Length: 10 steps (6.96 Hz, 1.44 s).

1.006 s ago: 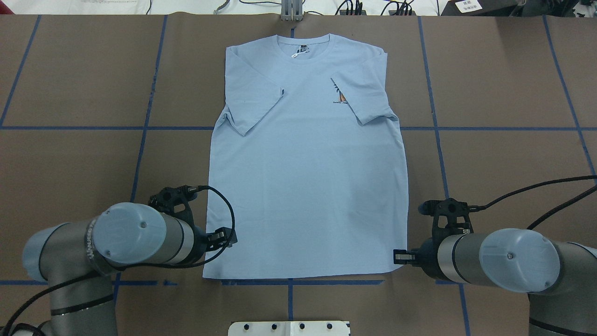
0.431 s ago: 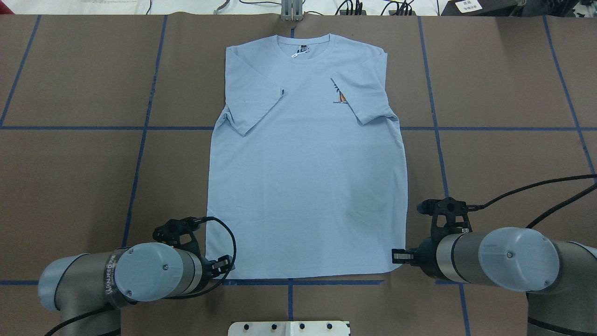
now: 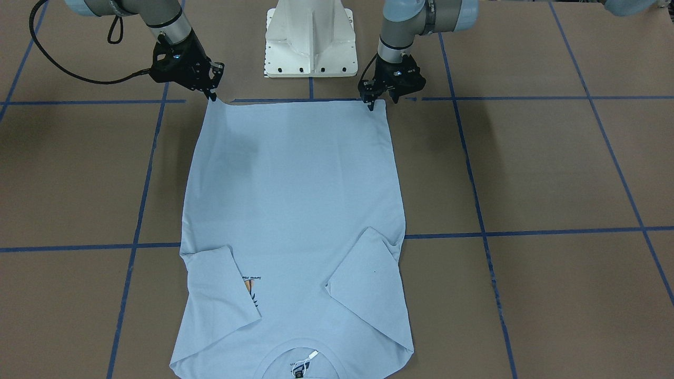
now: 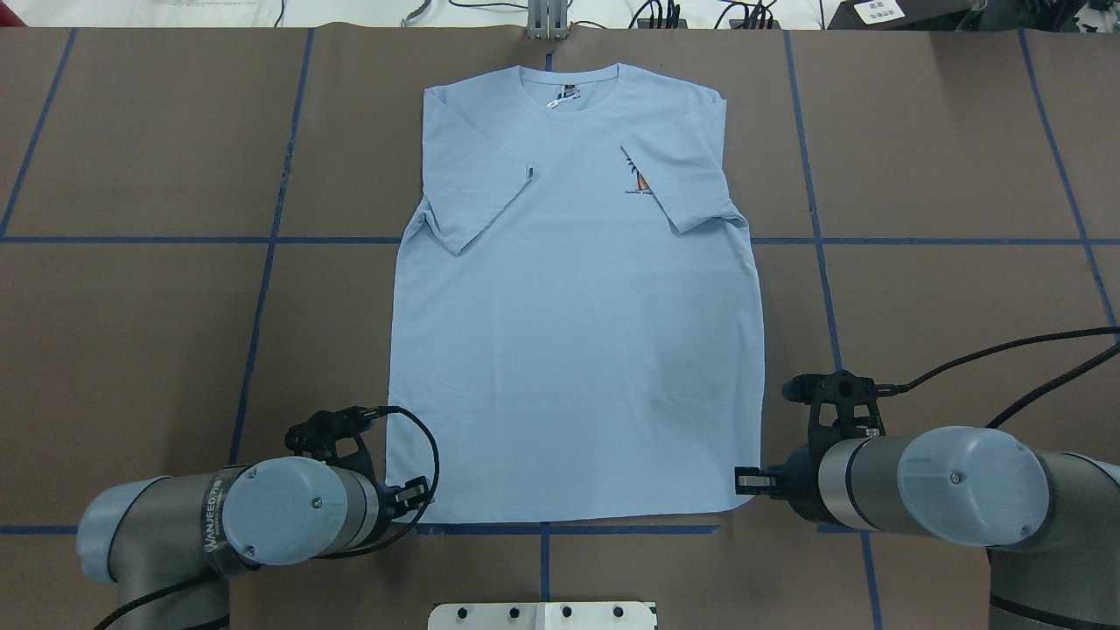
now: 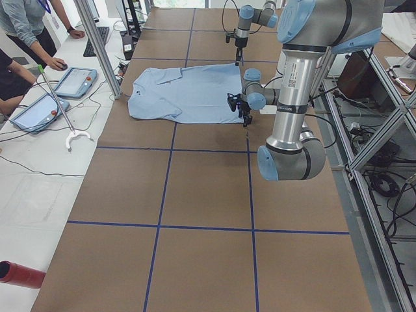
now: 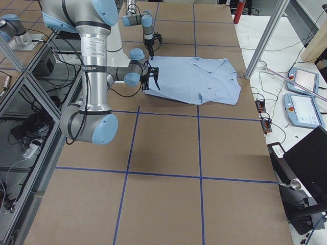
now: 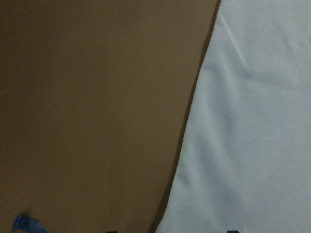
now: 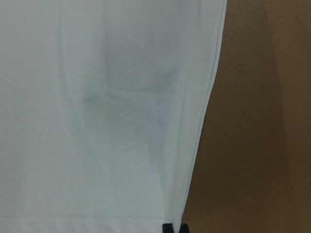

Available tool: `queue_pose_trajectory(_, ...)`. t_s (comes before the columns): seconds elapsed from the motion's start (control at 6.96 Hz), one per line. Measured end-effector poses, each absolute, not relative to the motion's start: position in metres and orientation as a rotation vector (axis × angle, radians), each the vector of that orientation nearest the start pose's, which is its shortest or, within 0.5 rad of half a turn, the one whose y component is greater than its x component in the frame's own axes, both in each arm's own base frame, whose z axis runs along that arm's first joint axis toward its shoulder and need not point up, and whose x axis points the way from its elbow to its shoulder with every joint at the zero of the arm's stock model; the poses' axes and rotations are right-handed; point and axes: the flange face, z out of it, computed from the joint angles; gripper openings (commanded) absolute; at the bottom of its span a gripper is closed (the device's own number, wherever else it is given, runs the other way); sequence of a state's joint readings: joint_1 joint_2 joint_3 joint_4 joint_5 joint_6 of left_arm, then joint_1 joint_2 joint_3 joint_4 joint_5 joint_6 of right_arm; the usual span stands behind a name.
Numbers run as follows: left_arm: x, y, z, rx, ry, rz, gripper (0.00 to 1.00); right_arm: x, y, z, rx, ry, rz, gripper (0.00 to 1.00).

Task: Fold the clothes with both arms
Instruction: 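Lift the hem with both grippers and fold it toward the collar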

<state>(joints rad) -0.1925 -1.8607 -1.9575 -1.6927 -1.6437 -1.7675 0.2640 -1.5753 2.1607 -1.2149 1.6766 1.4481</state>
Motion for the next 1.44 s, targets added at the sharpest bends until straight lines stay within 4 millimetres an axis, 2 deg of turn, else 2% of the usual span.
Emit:
queue_pose_trajectory(0.14,0.533,-0.232,0.321,-0.071,0.802,-0.340,0.31,-0.415,-0.240,0.349,0.085,-0.940,0.082,0.00)
queue_pose_trajectory(0.43,0.533,-0.232,0.321,-0.071,0.803,-0.339,0.15,-0.413,-0.240,0.351,0.085,-0.936,0.084,0.00)
queue_pose_trajectory(0.57,0.533,-0.231,0.319,-0.072,0.806,-0.338,0.02,-0.413,-0.241,0.351,0.086,-0.936,0.086,0.00)
queue_pose_trajectory(1.01,0.528,-0.230,0.308,-0.073,0.824,-0.333,0.00,-0.411,-0.241,0.349,0.082,-0.940,0.084,0.00)
queue_pose_trajectory(1.29,0.504,-0.220,0.283,-0.077,0.812,-0.324,0.00,-0.408,-0.234,0.342,0.033,-0.963,0.055,0.00)
queue_pose_trajectory(1.44,0.490,-0.205,0.269,-0.086,0.794,-0.301,0.00,-0.406,-0.226,0.342,-0.010,-0.968,0.029,0.00)
